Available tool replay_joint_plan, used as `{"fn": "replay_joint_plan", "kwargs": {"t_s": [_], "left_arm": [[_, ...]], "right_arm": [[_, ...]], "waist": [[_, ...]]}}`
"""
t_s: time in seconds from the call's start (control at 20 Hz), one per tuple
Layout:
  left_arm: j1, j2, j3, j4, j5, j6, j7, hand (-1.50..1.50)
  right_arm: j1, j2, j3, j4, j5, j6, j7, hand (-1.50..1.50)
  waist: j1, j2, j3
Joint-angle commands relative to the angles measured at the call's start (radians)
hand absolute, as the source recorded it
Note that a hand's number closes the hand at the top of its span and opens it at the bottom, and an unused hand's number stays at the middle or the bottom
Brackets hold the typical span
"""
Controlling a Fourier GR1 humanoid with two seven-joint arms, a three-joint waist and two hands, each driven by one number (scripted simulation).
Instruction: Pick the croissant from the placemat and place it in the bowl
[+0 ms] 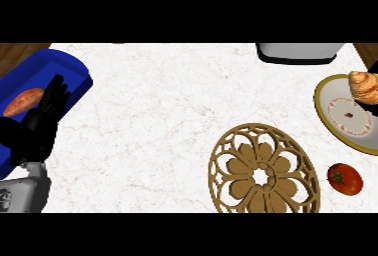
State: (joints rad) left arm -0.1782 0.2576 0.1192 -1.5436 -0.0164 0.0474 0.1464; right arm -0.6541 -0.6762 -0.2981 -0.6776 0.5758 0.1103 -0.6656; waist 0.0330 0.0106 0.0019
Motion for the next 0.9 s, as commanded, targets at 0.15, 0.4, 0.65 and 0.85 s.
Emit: {"fn": "replay_joint_plan", "kwargs": {"t_s": [0.15, 0.4, 0.65, 0.85], "left_arm": [[-0.008, -0.008, 0.002, 0.041, 0.002, -0.009, -0.031, 0.0], [-0.029, -0.016, -0.013, 0.014, -0.007, -0.004, -0.021, 0.0], [-0.055, 0.0, 0.009, 0.001, 0.004, 0.0, 0.022, 0.0], [-0.039, -0.016, -0.006, 0.015, -0.023, 0.019, -0.005, 0.0]], "right_arm": [[-0.053, -0.049, 0.081, 0.259, 0.16, -0.018, 0.099, 1.5], [-0.095, -0.072, 0.094, 0.387, 0.184, 0.014, -0.056, -1.5], [-0.136, -0.05, -0.038, 0.462, 0.035, 0.158, -0.129, -1.5], [-0.198, -0.098, -0.208, 0.521, -0.143, 0.35, -0.126, -1.5]], "waist": [[0.02, 0.012, 0.001], [0.034, 0.018, 0.004], [0.027, 0.015, 0.006], [0.008, 0.01, 0.006]]}}
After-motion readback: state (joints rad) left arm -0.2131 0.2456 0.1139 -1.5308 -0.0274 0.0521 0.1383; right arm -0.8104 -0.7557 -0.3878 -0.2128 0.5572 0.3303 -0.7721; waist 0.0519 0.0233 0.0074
